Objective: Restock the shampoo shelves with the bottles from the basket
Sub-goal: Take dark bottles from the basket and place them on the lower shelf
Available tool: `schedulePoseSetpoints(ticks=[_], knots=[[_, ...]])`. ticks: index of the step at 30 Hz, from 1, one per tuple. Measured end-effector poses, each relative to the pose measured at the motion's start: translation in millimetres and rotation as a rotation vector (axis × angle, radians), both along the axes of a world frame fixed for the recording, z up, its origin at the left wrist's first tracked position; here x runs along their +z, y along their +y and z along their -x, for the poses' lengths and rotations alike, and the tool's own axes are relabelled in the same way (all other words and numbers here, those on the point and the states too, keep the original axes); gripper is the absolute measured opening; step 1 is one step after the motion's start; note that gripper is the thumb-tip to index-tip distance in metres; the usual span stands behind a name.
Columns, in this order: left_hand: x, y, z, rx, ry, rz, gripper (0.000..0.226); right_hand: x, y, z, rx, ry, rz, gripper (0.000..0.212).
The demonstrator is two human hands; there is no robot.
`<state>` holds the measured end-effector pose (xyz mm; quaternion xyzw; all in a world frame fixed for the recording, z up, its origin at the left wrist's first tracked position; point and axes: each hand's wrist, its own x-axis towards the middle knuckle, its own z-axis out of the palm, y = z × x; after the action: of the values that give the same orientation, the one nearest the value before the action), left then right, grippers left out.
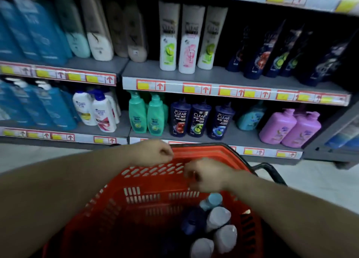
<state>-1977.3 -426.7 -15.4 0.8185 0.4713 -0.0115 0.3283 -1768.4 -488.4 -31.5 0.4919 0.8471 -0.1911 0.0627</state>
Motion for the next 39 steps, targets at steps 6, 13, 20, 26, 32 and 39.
schedulePoseSetpoints(ticks=[6, 13, 20, 26, 32, 39], knots=[[-7, -14, 27, 0.004, 0.106, 0.096, 0.027, -48, -32, 22, 0.150, -0.168, 0.296, 0.046], [-22, -21, 17, -0.038, 0.113, 0.110, 0.031, -65, -48, 19, 0.078, -0.147, 0.232, 0.034], [-50, -27, -3, -0.059, 0.104, 0.206, 0.038, -67, -36, 15, 0.001, -0.152, 0.236, 0.043], [-69, -26, -3, -0.082, 0.125, 0.276, 0.052, -63, -16, 13, -0.099, -0.106, 0.234, 0.038], [-79, -31, -3, -0.087, 0.113, 0.325, 0.067, -29, 5, 10, -0.094, 0.007, 0.222, 0.019], [-68, -37, 2, 0.055, -0.091, 0.372, 0.083, 29, 23, 1, -0.310, 0.350, 0.300, 0.024]])
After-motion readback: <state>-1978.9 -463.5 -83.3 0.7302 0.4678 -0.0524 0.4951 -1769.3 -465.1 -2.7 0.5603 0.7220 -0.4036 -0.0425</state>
